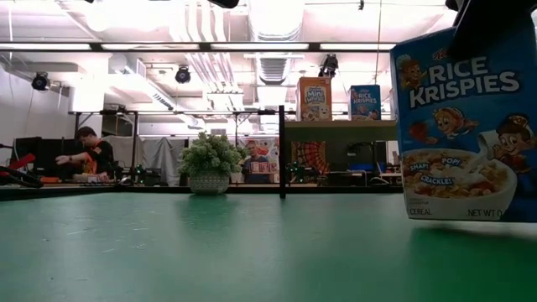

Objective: Stack cereal on shelf
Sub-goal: Put the left blue cereal box on the shelf

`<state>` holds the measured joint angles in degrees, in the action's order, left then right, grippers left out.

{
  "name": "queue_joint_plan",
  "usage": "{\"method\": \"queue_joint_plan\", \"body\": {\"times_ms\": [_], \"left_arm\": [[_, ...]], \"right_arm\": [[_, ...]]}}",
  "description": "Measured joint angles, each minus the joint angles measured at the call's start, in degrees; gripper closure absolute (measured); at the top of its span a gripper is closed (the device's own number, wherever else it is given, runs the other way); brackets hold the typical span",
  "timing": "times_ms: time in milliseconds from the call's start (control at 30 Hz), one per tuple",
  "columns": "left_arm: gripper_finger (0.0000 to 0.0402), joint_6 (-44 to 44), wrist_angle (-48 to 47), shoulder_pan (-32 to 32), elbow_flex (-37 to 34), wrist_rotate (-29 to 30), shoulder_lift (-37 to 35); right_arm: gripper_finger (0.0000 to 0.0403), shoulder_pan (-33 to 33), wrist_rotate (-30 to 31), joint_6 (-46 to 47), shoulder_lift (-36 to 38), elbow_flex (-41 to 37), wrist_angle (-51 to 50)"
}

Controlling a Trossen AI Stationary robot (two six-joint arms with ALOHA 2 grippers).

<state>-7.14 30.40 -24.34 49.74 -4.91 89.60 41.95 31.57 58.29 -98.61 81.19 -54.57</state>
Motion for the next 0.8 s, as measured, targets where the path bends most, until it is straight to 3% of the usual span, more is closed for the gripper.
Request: {"method": "queue_joint_plan", "body": {"times_ms": [400, 800], "left_arm": [[0.0212, 0.17, -0.01, 0.0, 0.0, -0.02, 0.0], [0.0212, 0.11, -0.03, 0.0, 0.0, -0.02, 0.0]], "right_arm": [[0.0277, 0.0, 0.36, -1.44, 0.01, 0.0, 0.05], [0.0278, -0.15, -0.02, -6.74, 5.23, 0.25, -0.47]]}}
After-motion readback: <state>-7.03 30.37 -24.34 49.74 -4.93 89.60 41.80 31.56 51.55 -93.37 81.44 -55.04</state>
